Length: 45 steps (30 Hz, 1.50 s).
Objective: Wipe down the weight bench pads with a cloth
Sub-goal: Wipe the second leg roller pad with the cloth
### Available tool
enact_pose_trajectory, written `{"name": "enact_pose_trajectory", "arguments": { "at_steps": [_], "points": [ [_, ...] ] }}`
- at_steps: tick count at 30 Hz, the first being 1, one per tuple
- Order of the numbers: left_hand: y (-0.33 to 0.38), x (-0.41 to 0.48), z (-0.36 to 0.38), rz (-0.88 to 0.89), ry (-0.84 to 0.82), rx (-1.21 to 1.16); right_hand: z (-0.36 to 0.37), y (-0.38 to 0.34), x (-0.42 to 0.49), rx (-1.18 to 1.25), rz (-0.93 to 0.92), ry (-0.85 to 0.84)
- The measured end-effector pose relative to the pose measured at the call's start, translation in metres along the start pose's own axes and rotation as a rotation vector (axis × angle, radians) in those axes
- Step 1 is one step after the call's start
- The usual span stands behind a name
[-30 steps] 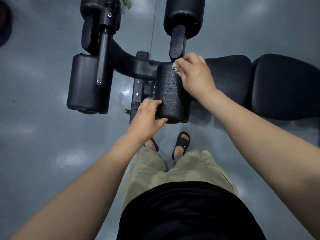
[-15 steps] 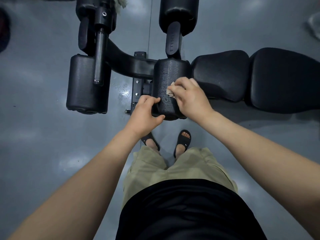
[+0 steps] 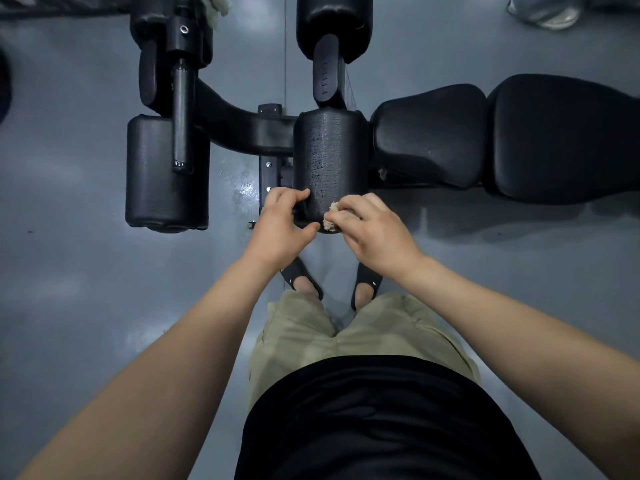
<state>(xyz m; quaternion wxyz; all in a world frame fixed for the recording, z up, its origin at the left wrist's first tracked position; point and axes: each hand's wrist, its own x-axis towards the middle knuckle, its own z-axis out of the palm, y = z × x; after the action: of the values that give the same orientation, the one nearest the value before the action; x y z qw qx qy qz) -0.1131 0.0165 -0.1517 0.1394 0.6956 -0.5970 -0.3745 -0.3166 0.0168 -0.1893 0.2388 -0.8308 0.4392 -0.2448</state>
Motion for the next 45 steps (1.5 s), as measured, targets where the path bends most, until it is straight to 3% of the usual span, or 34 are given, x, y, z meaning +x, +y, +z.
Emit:
{"name": "enact_pose_trajectory", "arguments": {
  "at_steps": [9,16,18,23,25,29,37,45],
  "points": [
    [0.002,0.001,0.003,0.0,0.019,0.014,-0.008,0.016,0.011,-0.109,-0.092,0.026],
    [0.0,0.003,0.002,-0.015,-0.012,-0.006,-0.015,0.023,0.054,-0.166,0.057,0.068],
    [-0.001,0.003,0.001,-0.021,-0.022,-0.005,-0.022,0.024,0.068,-0.05,0.163,0.082],
    [-0.001,0.005,-0.002,-0.033,-0.029,0.007,-0.054,0.019,0.102,0.62,0.543,0.07],
    [-0.001,0.007,-0.003,-0.031,-0.033,0.001,-0.053,0.025,0.103,0.686,0.624,0.085],
    [-0.001,0.01,-0.006,-0.029,-0.035,-0.012,-0.047,0.037,0.092,0.437,0.63,-0.024],
    [0.004,0.01,-0.004,-0.011,-0.02,0.032,-0.038,0.038,0.085,0.202,0.264,-0.041],
    [0.011,0.01,-0.002,-0.001,-0.016,0.066,-0.035,0.058,0.122,0.158,0.386,0.036]
  ]
}}
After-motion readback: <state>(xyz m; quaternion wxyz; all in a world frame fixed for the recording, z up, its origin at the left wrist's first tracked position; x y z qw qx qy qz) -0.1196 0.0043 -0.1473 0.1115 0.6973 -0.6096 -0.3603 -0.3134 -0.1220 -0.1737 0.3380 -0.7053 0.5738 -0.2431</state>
